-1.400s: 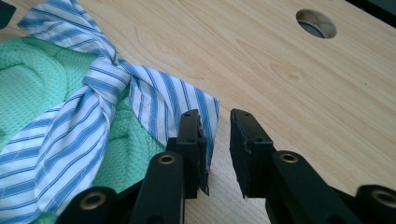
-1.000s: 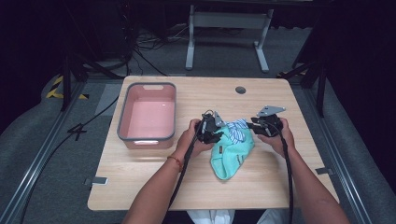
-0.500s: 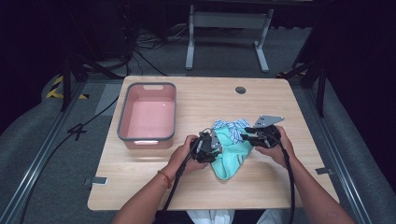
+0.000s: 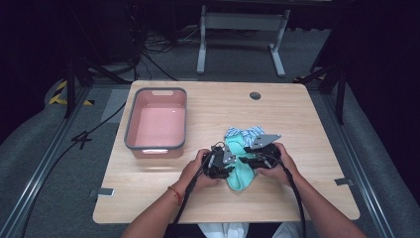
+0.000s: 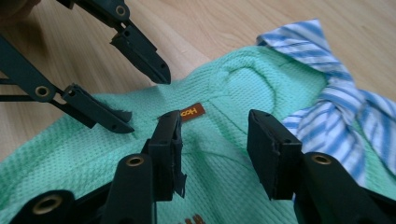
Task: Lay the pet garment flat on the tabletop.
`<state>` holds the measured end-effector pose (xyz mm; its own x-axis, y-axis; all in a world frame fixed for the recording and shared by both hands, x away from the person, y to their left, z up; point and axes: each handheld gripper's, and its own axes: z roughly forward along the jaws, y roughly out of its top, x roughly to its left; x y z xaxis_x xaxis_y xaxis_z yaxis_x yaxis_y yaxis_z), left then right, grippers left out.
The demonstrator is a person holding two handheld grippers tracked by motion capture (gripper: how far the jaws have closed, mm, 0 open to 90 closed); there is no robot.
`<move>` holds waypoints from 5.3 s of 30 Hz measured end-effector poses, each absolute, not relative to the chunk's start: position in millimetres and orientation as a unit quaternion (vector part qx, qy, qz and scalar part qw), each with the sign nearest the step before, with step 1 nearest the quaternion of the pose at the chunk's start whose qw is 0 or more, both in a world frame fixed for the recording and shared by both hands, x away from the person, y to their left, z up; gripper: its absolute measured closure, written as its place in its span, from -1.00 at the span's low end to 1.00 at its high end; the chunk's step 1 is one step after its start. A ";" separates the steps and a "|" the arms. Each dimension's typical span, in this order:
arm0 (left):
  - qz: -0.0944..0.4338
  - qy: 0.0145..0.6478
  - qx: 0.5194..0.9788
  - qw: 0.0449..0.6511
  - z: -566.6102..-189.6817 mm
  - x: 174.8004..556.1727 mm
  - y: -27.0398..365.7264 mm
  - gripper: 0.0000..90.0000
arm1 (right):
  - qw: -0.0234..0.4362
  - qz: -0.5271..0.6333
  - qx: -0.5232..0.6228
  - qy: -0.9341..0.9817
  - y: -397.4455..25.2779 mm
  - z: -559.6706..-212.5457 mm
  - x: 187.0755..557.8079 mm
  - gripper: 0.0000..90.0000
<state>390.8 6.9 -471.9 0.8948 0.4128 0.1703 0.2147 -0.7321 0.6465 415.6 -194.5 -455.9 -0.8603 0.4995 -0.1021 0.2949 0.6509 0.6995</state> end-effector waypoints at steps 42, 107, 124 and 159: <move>0.137 0.212 0.901 0.351 -477.3 388.2 15.8 0.33 | 0.133 0.363 0.176 0.905 -227.3 -431.2 381.9 0.91; 0.164 0.221 0.900 0.338 -469.8 375.9 22.3 -0.19 | 0.110 0.357 0.197 0.907 -264.9 -449.5 341.9 0.44; 0.138 0.227 0.899 0.348 -477.7 374.0 21.6 -0.17 | 0.048 0.331 0.158 0.929 -248.4 -460.0 334.4 0.69; 0.126 0.193 0.916 0.329 -473.1 352.1 13.2 -0.28 | 0.135 0.326 0.247 0.903 -277.1 -461.7 325.5 -0.07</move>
<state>352.1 13.2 -473.1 0.8935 0.4368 0.1044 0.2706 -0.7090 0.6512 325.5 -277.1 -461.7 -0.8416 0.5337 -0.0825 0.3582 0.6660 0.6543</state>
